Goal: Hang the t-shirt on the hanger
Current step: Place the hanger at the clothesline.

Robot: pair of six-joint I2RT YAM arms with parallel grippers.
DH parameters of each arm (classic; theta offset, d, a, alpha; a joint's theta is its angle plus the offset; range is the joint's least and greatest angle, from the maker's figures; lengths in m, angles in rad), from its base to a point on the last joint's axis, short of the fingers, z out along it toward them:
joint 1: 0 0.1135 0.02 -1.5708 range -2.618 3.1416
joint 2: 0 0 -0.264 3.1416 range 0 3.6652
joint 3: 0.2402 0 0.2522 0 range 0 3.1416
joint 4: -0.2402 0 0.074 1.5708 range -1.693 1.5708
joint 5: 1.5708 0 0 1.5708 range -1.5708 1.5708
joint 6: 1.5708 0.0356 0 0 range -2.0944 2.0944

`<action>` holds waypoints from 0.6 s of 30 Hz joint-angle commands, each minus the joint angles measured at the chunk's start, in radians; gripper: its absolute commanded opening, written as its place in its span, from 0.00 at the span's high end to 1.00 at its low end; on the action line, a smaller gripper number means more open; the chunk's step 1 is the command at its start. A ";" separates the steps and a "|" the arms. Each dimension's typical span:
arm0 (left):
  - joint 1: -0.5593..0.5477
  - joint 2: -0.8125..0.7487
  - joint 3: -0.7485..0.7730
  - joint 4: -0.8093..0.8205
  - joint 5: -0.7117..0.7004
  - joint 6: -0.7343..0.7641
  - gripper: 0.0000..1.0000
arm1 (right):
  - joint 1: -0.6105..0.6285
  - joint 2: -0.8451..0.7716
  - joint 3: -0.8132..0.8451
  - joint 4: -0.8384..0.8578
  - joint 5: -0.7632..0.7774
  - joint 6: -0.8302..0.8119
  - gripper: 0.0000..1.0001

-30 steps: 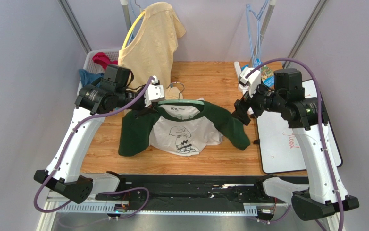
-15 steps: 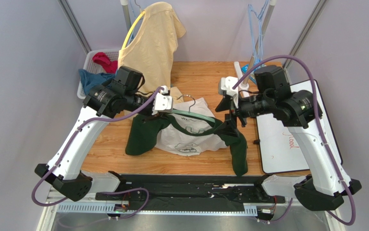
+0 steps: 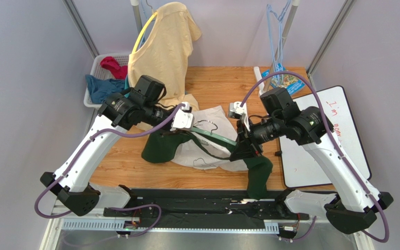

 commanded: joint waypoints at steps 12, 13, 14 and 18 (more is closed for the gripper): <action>0.282 -0.279 -0.071 0.632 -0.067 -0.756 0.01 | -0.269 -0.078 0.004 0.491 -0.020 0.773 1.00; 0.282 -0.317 -0.088 0.655 -0.097 -0.774 0.01 | -0.271 -0.045 0.038 0.511 0.004 0.810 1.00; 0.282 -0.336 -0.098 0.695 -0.126 -0.790 0.01 | -0.269 -0.023 0.111 0.537 0.030 0.823 1.00; 0.282 -0.367 -0.096 0.699 -0.330 -0.818 0.01 | -0.271 0.109 0.317 0.576 0.188 0.829 1.00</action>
